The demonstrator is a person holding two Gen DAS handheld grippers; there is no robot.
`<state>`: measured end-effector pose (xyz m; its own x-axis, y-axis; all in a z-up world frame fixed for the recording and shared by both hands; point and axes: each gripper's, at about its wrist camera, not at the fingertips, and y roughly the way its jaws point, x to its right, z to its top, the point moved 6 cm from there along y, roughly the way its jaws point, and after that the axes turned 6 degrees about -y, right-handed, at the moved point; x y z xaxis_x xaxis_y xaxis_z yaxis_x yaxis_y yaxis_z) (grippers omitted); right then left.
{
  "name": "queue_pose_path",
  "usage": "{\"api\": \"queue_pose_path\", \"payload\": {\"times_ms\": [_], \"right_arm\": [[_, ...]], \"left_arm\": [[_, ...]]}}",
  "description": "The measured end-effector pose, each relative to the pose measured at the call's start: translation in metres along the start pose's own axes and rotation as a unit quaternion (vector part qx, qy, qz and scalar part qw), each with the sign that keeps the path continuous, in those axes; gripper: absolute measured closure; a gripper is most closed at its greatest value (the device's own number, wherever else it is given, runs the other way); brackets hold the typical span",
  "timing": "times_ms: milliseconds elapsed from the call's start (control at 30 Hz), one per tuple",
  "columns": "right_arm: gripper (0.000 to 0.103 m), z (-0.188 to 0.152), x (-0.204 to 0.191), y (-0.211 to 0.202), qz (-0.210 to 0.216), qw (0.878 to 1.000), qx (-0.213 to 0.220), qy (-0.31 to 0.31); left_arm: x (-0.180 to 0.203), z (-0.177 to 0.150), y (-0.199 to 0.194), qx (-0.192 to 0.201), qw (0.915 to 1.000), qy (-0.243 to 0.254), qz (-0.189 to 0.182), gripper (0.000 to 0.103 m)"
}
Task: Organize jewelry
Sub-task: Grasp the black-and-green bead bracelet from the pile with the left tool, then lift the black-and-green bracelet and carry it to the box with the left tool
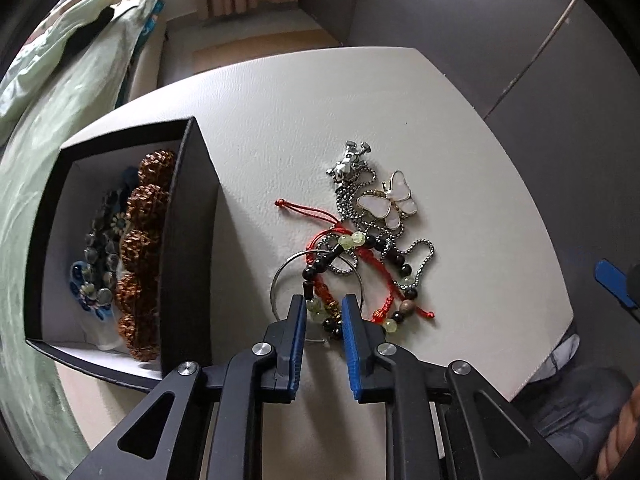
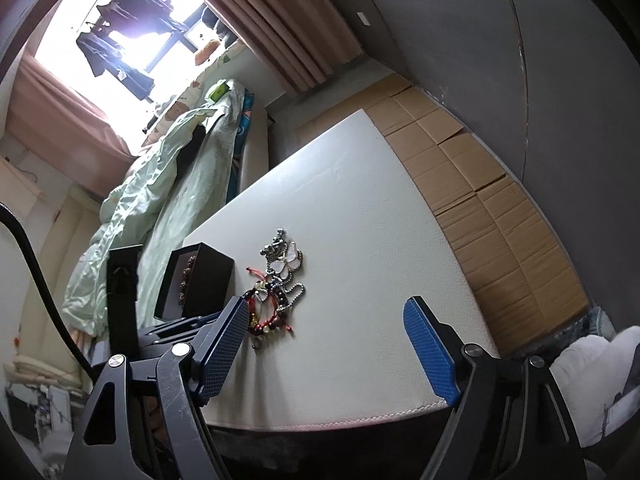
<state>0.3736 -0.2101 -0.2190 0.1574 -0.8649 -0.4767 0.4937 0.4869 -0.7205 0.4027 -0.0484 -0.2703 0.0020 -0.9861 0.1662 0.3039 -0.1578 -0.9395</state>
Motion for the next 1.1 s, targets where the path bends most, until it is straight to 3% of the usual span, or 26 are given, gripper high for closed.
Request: {"api": "queue_pose_path", "payload": {"times_ms": [433,500,600,833,1100], "right_arm": [[0.022,-0.001,0.009,0.001,0.002,1.000,-0.003,0.010],[0.022,-0.002,0.008,0.005,0.004,1.000,-0.007,0.011],[0.031,-0.002,0.003,0.012,0.006,1.000,-0.016,0.003],[0.046,-0.007,-0.013,0.038,0.006,0.999,-0.041,-0.018],[0.052,-0.009,-0.019,0.060,0.002,0.998,-0.059,-0.020]], "left_arm": [[-0.002,0.003,0.002,-0.002,0.9998,-0.018,-0.007,0.084],[-0.004,0.004,0.002,0.000,0.9998,-0.018,-0.011,0.094],[-0.004,0.004,-0.001,-0.006,0.9985,-0.027,-0.048,0.095],[0.008,0.011,-0.033,0.032,0.9948,-0.014,-0.096,0.095],[0.014,0.019,-0.073,0.072,0.9839,-0.007,-0.163,0.095]]}}
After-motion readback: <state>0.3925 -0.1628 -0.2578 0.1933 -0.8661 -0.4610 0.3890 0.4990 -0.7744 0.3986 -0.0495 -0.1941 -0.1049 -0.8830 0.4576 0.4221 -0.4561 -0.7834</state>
